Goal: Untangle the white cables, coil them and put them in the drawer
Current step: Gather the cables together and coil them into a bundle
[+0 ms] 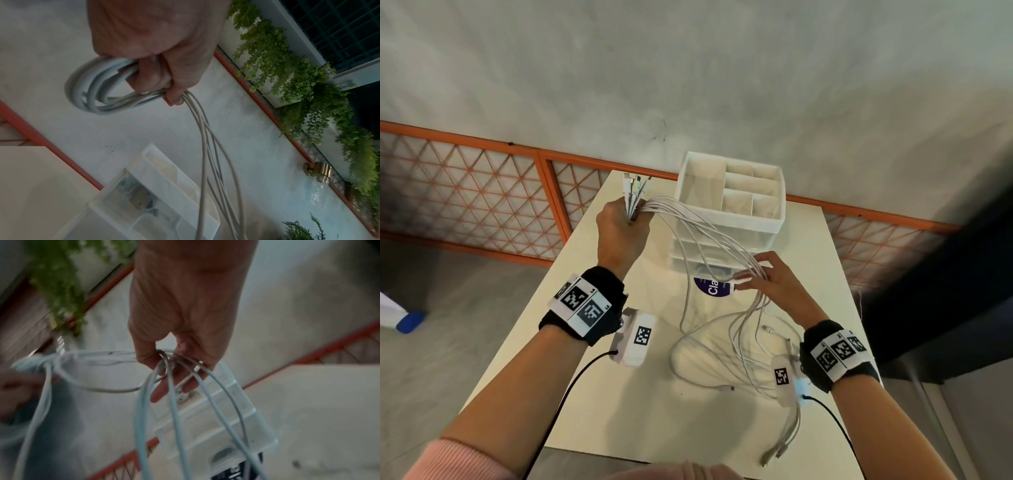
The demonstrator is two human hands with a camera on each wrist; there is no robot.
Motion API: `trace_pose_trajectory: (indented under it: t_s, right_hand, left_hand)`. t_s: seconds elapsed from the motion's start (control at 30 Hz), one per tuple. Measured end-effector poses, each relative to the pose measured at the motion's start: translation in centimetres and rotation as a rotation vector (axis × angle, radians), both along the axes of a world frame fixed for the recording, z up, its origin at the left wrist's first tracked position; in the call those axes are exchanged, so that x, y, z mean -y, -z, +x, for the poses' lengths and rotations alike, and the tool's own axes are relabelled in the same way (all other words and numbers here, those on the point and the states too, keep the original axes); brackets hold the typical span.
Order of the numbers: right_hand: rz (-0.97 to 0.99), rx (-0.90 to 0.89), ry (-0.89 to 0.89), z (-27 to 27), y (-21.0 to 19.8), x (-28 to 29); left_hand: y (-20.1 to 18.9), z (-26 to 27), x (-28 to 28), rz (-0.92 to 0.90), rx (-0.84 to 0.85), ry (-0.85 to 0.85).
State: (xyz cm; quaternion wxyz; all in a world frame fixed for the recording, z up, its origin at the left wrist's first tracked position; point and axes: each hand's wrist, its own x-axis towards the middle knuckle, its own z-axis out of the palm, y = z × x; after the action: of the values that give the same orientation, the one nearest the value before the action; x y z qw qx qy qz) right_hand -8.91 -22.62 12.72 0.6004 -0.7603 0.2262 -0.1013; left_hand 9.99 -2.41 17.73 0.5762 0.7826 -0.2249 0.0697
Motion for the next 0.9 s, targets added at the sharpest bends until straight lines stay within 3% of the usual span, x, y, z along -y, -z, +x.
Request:
trace_pose_trajectory:
  t_s: [0.07,0.13,0.23,0.43,0.53,0.73,0.9]
  right_hand:
    - [0.223,0.126,-0.028,-0.1,-0.1,0.1]
    - [0.276,0.106,-0.148,-0.3,-0.2,-0.1]
    - [0.097,-0.057,-0.327,-0.7,-0.1,-0.5]
    - [-0.013,-0.183,-0.409,-1.7,0.9,-0.2]
    - [0.002,-0.219,-0.404,-1.8,0.7,-0.6]
    - [-0.184,-0.280,-0.343,-0.2,1.7,-1.7]
    - [-0.258,-0.346,-0.272,0.8,1.5,-1.6]
  left_hand:
    - [-0.1,-0.1,0.1,0.005,-0.006,-0.016]
    - [0.0,0.1,0.1,0.007,-0.017,-0.043]
    - [-0.1,0.6,0.1,-0.016,-0.028,-0.051]
    - [0.1,-0.2,0.3,0.022,-0.013,-0.054]
    - [0.4,-0.4,0.5,0.005,-0.034,-0.063]
    - [-0.6,-1.4,1.3,-0.033,-0.018,-0.039]
    - [-1.2,-3.5,1.9,0.080,0.072,0.031]
